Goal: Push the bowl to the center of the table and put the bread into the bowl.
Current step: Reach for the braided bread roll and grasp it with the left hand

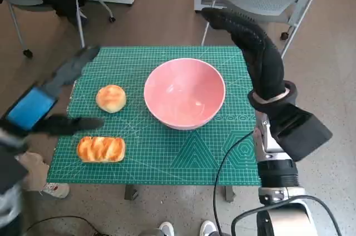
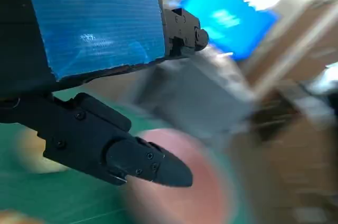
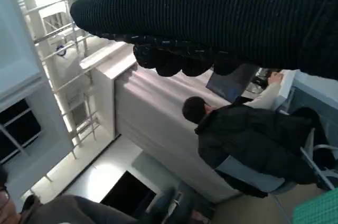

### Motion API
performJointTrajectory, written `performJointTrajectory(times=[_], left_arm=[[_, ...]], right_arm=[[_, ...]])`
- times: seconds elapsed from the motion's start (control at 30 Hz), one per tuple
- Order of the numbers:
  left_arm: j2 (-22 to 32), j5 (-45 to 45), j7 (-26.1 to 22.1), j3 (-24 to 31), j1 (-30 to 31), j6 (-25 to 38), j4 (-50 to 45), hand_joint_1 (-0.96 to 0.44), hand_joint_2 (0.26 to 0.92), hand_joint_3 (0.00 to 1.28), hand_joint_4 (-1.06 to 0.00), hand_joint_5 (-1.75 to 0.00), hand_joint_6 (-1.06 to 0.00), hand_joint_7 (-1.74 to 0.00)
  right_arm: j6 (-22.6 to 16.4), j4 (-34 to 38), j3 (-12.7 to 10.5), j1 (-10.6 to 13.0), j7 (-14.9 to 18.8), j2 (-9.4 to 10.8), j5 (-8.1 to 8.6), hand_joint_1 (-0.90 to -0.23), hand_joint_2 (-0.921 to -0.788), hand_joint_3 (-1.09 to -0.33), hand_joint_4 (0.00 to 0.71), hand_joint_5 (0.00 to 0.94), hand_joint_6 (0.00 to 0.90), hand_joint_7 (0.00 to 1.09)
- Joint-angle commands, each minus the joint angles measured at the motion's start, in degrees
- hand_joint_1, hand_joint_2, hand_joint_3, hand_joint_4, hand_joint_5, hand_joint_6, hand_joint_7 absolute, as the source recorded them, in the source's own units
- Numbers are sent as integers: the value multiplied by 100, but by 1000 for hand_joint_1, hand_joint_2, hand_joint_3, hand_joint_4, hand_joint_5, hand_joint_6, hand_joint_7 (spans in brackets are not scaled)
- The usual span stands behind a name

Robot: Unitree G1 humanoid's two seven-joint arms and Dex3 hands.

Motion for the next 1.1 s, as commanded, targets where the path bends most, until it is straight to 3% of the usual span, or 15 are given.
performJointTrajectory(times=[0.03,0.23,0.5,0.87,1.1], left_arm=[[550,200,-406,348,678,763,-1351,-538,731,1,-10,-4,-214,-57],[804,464,-389,127,750,1622,-1790,-414,703,0,-38,-14,-237,-62],[1104,1046,-253,-821,458,2551,-1991,-280,686,0,-83,-22,-254,-51],[1301,1858,-323,-2518,-258,3053,-1217,-151,682,2,-140,-19,-277,-27],[1300,2155,-367,-3010,-543,2975,-631,-163,688,4,-146,-9,-278,-14]], right_arm=[[78,147,42,233,116,44,132,-674,-921,-794,150,1,-1,458],[16,258,44,195,123,65,124,-678,-921,-793,150,1,-1,460],[-44,331,22,200,189,44,173,-681,-921,-794,148,0,-1,460],[-90,437,-8,187,241,26,260,-683,-921,-796,144,0,-1,457],[-72,391,-4,210,238,42,278,-682,-921,-796,144,0,-1,457]])
